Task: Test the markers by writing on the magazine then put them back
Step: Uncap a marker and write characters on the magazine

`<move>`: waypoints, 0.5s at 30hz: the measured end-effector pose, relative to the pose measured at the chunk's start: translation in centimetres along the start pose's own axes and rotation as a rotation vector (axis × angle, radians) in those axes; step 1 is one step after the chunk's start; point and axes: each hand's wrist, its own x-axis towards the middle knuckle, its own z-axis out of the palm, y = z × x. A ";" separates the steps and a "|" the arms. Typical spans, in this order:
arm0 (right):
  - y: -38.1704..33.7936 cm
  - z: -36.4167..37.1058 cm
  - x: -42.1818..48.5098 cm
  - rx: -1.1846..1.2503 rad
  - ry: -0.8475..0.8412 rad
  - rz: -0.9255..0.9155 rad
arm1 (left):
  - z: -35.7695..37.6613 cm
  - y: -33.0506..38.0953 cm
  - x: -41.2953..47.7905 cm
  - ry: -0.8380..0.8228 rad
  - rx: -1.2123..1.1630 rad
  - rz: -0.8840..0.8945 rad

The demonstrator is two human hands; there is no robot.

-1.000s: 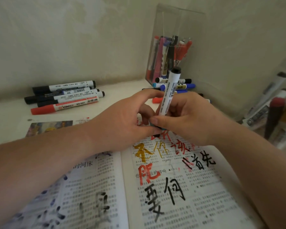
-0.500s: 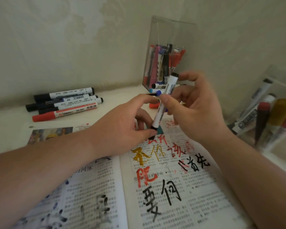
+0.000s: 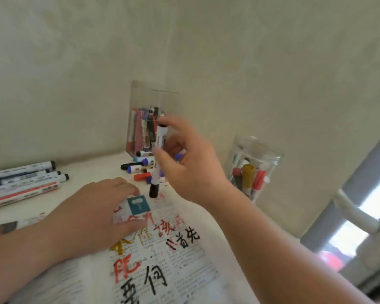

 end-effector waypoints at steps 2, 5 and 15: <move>-1.6 -2.9 0.3 -0.005 0.146 -0.006 | 0.2 -0.6 0.3 -0.024 0.100 0.013; -3.3 -7.8 0.8 -0.155 0.474 -0.051 | 0.3 -1.0 0.3 -0.060 0.154 0.012; -0.8 -14.1 1.9 -0.568 0.388 0.425 | 0.4 -1.1 0.3 -0.149 0.161 -0.022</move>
